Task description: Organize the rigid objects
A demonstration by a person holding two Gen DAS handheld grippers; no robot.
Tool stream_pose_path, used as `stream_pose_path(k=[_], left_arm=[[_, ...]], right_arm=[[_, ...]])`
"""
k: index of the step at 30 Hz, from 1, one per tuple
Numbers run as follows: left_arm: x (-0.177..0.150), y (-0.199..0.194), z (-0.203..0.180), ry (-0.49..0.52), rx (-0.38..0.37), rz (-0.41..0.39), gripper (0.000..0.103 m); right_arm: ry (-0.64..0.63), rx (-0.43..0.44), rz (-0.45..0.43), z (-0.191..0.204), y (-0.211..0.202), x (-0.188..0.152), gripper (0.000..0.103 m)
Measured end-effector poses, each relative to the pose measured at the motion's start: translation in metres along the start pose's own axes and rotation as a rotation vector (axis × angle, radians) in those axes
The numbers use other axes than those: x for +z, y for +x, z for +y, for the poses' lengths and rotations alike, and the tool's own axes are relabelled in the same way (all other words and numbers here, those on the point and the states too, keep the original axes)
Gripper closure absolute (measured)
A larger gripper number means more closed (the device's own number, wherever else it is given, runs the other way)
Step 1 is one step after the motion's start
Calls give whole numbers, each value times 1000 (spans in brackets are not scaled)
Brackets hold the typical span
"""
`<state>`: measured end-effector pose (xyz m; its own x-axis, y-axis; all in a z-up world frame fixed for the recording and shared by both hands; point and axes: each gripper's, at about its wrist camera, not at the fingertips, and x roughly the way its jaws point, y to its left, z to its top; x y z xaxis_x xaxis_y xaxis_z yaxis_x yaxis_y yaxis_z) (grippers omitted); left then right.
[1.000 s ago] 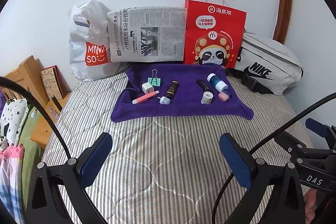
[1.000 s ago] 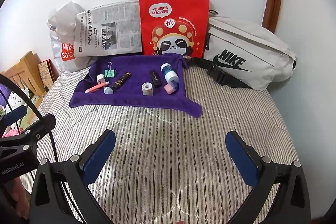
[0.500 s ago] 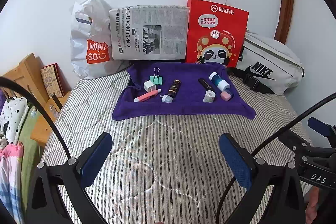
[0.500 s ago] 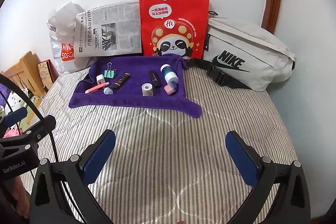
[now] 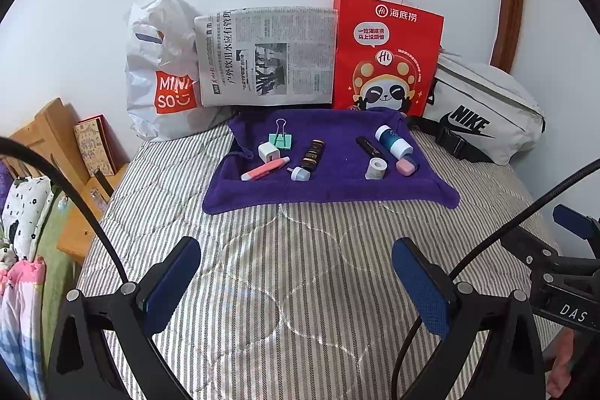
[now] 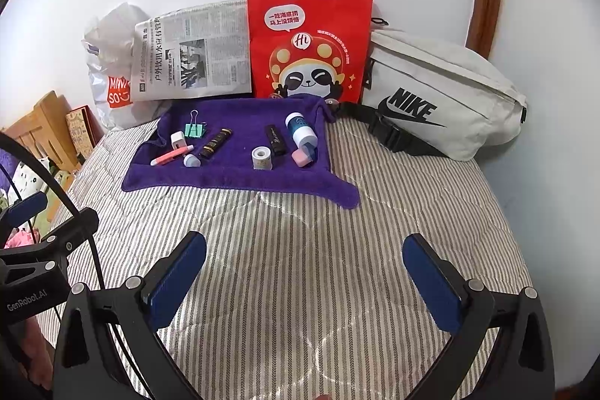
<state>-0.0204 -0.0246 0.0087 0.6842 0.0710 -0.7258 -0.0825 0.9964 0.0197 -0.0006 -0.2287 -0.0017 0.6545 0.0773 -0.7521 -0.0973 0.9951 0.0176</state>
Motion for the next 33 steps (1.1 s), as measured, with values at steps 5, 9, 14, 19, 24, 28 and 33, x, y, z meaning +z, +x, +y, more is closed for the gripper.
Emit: stream_pose_path(k=[5, 9, 14, 19, 24, 28, 33], left_arm=[[0, 0, -1, 3, -1, 0, 0], [-1, 1, 0, 8, -2, 3, 0], [-1, 2, 0, 13, -2, 5, 0], [-2, 2, -1, 13, -3, 3, 0], [-3, 3, -1, 14, -1, 9, 0], [-2, 3, 0, 16, -2, 9, 0], [-2, 4, 0, 16, -1, 10, 0]], right_arm=[[2, 1, -1, 0, 0, 0, 0], [2, 1, 0, 0, 0, 0, 0], [0, 1, -1, 0, 0, 0, 0], [0, 0, -1, -1, 0, 0, 0], [0, 0, -2, -1, -1, 1, 0], [0, 1, -2, -1, -1, 1, 0], [2, -1, -5, -3, -2, 1, 0]])
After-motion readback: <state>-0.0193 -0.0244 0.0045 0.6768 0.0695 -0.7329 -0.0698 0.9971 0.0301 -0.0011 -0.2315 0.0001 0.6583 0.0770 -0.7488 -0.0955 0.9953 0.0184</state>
